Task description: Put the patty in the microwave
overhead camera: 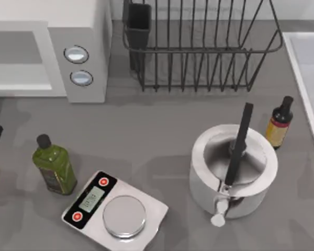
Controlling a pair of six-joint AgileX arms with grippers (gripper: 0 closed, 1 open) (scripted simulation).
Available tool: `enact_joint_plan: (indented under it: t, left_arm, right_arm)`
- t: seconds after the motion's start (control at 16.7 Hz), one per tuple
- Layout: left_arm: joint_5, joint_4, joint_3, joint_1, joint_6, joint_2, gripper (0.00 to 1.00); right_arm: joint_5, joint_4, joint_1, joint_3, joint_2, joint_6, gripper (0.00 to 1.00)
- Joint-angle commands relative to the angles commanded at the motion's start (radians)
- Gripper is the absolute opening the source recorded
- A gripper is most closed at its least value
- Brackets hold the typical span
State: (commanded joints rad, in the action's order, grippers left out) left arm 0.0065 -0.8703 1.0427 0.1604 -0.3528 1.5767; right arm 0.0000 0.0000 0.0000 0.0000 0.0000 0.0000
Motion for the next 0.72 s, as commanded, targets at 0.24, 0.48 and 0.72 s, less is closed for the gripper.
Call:
enact_joint_plan:
  t: [0.24,0.48,0.72]
  left_arm:
    - [0.001,-0.094,0.113,0.017,-0.038,0.17,1.0]
    - [0.001,-0.106,0.127,0.02,-0.043,0.191,1.0]
    - [0.001,-0.087,0.113,0.016,-0.041,0.197,1.0]
  right_arm:
    - [0.0,0.0,0.0,0.0,0.0,0.0,1.0]
    - [0.0,0.0,0.0,0.0,0.0,0.0,1.0]
    - [0.0,0.0,0.0,0.0,0.0,0.0,1.0]
